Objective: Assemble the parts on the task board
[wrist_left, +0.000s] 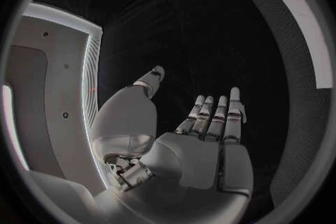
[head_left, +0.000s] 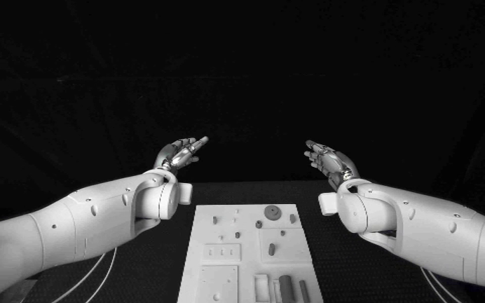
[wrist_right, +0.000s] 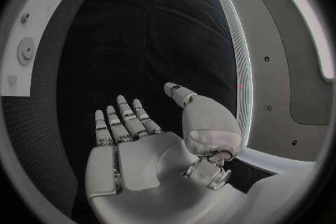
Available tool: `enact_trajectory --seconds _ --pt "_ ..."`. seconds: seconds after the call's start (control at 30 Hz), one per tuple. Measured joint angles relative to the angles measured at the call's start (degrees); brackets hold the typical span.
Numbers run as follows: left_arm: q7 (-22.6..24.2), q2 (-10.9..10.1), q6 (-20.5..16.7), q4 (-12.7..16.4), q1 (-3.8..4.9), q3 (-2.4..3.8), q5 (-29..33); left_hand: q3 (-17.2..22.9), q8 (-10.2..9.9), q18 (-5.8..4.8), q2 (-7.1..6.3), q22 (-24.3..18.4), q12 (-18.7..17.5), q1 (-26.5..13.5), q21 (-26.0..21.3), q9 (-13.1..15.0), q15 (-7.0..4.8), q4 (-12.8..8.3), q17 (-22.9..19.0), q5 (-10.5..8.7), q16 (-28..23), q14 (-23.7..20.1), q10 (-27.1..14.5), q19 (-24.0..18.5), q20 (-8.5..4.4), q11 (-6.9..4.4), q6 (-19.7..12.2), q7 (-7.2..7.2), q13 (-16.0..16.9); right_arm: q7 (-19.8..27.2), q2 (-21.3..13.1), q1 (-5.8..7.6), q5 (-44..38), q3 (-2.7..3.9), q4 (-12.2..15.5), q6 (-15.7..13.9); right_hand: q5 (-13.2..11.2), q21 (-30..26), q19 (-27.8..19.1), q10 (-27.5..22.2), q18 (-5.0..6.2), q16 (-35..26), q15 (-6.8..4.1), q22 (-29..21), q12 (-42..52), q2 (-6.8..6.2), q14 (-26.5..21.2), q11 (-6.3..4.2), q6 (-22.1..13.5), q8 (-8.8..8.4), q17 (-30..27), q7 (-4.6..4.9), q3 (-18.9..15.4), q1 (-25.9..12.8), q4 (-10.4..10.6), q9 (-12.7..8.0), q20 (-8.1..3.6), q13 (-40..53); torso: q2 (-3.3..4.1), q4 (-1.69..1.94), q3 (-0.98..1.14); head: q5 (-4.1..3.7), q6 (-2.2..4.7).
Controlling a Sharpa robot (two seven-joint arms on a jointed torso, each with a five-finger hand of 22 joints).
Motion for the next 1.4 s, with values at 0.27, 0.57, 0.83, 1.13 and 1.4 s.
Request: enact_trajectory --seconds 0.27,0.57,0.83,1.13,1.4 --pt "-5.3 2.2 7.9 -7.3 3.56 -2.23 -0.2 0.0 0.0 0.00 0.00 0.2 0.2 0.0 0.0 0.2 0.03 0.0 0.2 0.00 0.0 0.0 0.0 0.0 0.00 0.00 0.2 -0.14 0.0 -6.6 1.5 3.36 -1.7 -1.61 -7.6 12.5 0.0 0.7 0.2 1.5 0.00 1.3 0.50 2.4 0.8 0.30 0.5 0.11 0.7 0.99 1.1 0.05 0.1 0.8 -1.7 0.6 0.19 0.2 0.00 -0.02 0.00 0.01 0.01" --pt "-7.6 2.2 11.7 -7.8 3.66 -2.63 -0.4 -0.9 2.7 0.01 1.35 0.7 1.6 1.4 0.6 2.1 0.47 -0.2 4.0 0.00 1.8 3.8 5.3 0.6 -0.49 0.80 3.0 0.09 0.8 -10.4 2.9 4.34 -5.7 -2.11 -12.0 19.3 0.0 3.0 2.4 6.1 0.02 6.0 1.38 11.8 3.0 -0.87 5.5 0.52 4.6 5.22 4.8 0.26 1.5 4.5 -7.4 3.4 0.68 0.7 0.00 -0.03 -0.03 0.13 -0.84" --pt "-7.7 1.6 14.4 -7.1 3.20 -3.88 -1.8 -1.8 5.9 0.58 3.79 1.2 6.8 7.0 3.8 3.1 0.51 -4.0 7.6 1.07 8.6 18.2 18.0 10.5 -3.01 3.31 13.1 0.82 2.7 -10.9 4.7 3.41 -16.8 -2.10 -15.8 20.1 0.0 8.5 11.8 12.5 3.06 12.8 1.80 35.6 6.0 -3.32 15.8 0.63 10.7 8.62 9.2 0.76 3.9 9.2 -11.4 4.8 -0.33 1.2 -0.05 -0.04 -0.12 0.70 -2.68" --pt "-6.6 -1.0 16.4 -3.4 3.26 -3.87 -3.4 5.9 5.7 3.14 5.61 -0.3 9.7 9.5 6.7 1.7 -4.17 -11.0 9.8 1.60 14.0 34.3 31.8 24.6 -6.54 2.40 25.0 2.32 4.2 -10.4 7.8 2.72 -32.2 -2.08 -19.1 19.8 0.0 9.9 28.0 23.1 8.87 17.5 -2.04 35.0 8.4 -3.64 31.2 -0.52 19.7 10.19 10.6 1.62 5.4 12.4 -15.2 4.6 -0.98 1.3 0.22 -0.23 -0.19 1.31 -5.72" --pt "-6.1 -4.5 18.5 2.4 3.25 -3.85 -5.4 7.9 4.2 2.64 6.33 -1.2 7.7 7.0 5.9 0.9 -4.87 -15.5 10.7 1.27 13.6 36.5 34.2 27.2 -8.21 1.83 27.4 2.87 3.9 -10.0 8.8 2.65 -47.2 -2.07 -18.3 19.3 0.0 11.6 40.0 30.9 13.06 20.1 -7.14 34.3 8.7 -4.60 43.3 -2.37 24.7 9.80 14.1 2.35 4.9 16.4 -17.5 4.3 -1.17 1.2 1.60 -0.07 -0.10 1.33 -7.54"
